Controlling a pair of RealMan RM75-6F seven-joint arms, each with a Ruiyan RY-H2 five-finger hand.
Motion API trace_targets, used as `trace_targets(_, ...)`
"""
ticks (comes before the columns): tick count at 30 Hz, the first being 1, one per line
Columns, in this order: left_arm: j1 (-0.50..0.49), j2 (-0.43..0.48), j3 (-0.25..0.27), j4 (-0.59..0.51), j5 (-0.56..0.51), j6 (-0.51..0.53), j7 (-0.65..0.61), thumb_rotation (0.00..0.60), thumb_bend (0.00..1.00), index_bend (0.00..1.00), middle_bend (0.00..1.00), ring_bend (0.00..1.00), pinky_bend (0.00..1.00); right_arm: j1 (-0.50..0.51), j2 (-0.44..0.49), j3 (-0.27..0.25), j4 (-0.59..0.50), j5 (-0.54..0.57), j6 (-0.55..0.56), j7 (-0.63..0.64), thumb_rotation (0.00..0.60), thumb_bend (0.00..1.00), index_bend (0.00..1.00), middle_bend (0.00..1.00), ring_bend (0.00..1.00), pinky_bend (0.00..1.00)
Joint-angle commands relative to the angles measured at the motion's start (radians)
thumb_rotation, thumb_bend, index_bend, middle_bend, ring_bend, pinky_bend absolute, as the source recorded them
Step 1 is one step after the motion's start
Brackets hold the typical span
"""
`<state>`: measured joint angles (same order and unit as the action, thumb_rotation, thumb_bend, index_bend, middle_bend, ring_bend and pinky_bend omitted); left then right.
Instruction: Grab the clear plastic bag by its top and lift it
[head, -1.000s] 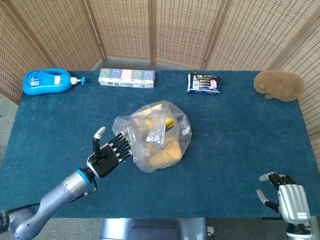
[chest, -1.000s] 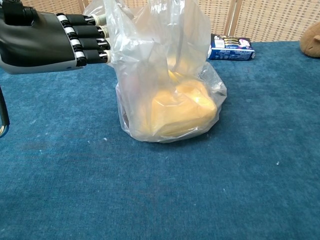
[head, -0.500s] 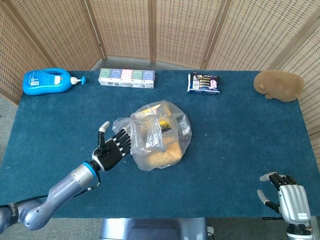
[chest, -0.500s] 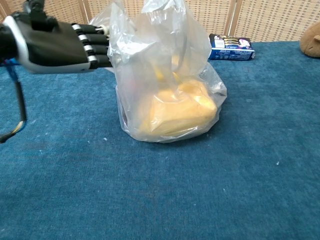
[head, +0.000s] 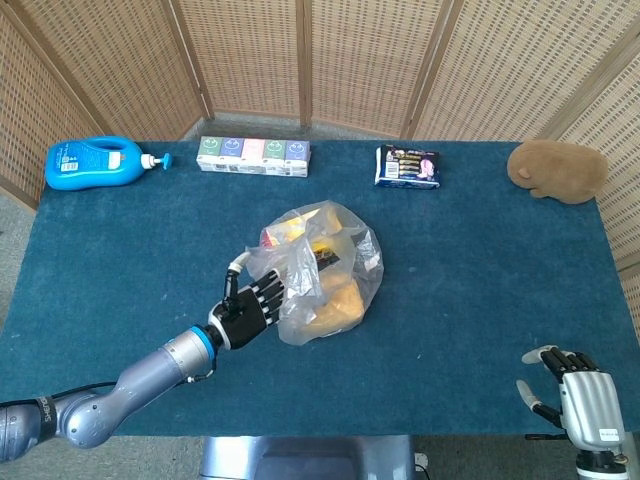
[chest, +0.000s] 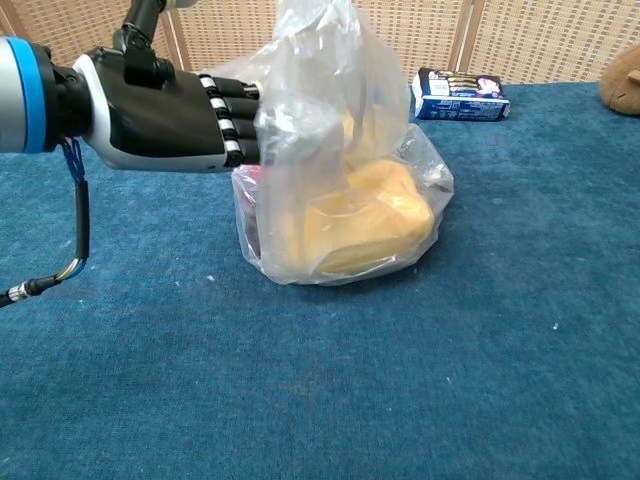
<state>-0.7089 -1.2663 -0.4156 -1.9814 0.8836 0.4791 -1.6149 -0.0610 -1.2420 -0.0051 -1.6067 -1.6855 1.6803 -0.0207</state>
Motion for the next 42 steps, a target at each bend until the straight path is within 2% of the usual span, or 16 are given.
trace_targets(1, -0.016, -0.017, 0.01, 0.009, -0.053, -0.029, 0.065, 0.0, 0.26, 0.0, 0.03, 0.0, 0.06, 0.002, -0.001, 0.001, 0.0, -0.003, -0.001, 0.001, 0.6, 0.29, 0.44, 0.46, 0.5, 0.4)
trace_targets(6, -0.035, -0.053, -0.014, 0.037, -0.124, -0.03, 0.114, 0.0, 0.26, 0.0, 0.03, 0.0, 0.08, 0.002, -0.002, -0.001, -0.001, -0.004, -0.002, -0.001, 0.6, 0.29, 0.44, 0.46, 0.5, 0.4)
trace_targets(12, -0.005, -0.11, -0.089, 0.049, -0.129, -0.044, 0.133, 0.0, 0.26, 0.0, 0.03, 0.0, 0.11, -0.001, -0.001, -0.001, -0.004, -0.008, 0.005, -0.003, 0.6, 0.29, 0.44, 0.46, 0.5, 0.4)
trace_targets(14, 0.022, -0.123, -0.131, 0.039, -0.12, -0.065, 0.121, 0.0, 0.26, 0.0, 0.03, 0.0, 0.14, -0.003, -0.001, -0.002, -0.004, -0.01, 0.007, -0.004, 0.6, 0.29, 0.44, 0.46, 0.5, 0.4)
trace_targets(21, 0.129, -0.161, -0.244, 0.03, -0.054, -0.145, 0.095, 0.0, 0.26, 0.0, 0.05, 0.02, 0.23, -0.005, 0.0, 0.0, -0.004, -0.009, 0.011, -0.002, 0.6, 0.29, 0.44, 0.46, 0.5, 0.4)
trace_targets(24, 0.175, -0.167, -0.275, 0.027, -0.036, -0.19, 0.089, 0.0, 0.26, 0.03, 0.12, 0.09, 0.28, -0.006, 0.0, 0.0, -0.002, -0.01, 0.013, 0.0, 0.6, 0.29, 0.44, 0.46, 0.5, 0.4)
trace_targets(26, 0.225, -0.165, -0.299, 0.016, -0.019, -0.234, 0.091, 0.0, 0.26, 0.09, 0.19, 0.16, 0.33, -0.006, 0.0, 0.001, -0.001, -0.009, 0.013, 0.002, 0.6, 0.29, 0.44, 0.46, 0.5, 0.4)
trace_targets(29, 0.292, -0.161, -0.331, 0.004, -0.001, -0.295, 0.109, 0.0, 0.26, 0.15, 0.25, 0.21, 0.37, -0.008, -0.001, 0.002, 0.002, -0.008, 0.015, 0.006, 0.6, 0.29, 0.44, 0.46, 0.5, 0.4)
trace_targets(40, 0.546, -0.159, -0.516, -0.007, -0.034, -0.541, 0.251, 0.0, 0.26, 0.21, 0.32, 0.29, 0.42, -0.006, -0.002, 0.004, 0.006, -0.009, 0.015, 0.009, 0.6, 0.29, 0.44, 0.46, 0.5, 0.4)
trace_targets(42, 0.565, -0.154, -0.518, 0.017, -0.059, -0.567, 0.293, 0.0, 0.26, 0.21, 0.32, 0.29, 0.42, -0.007, -0.001, 0.005, 0.008, -0.006, 0.014, 0.01, 0.6, 0.29, 0.44, 0.46, 0.5, 0.4)
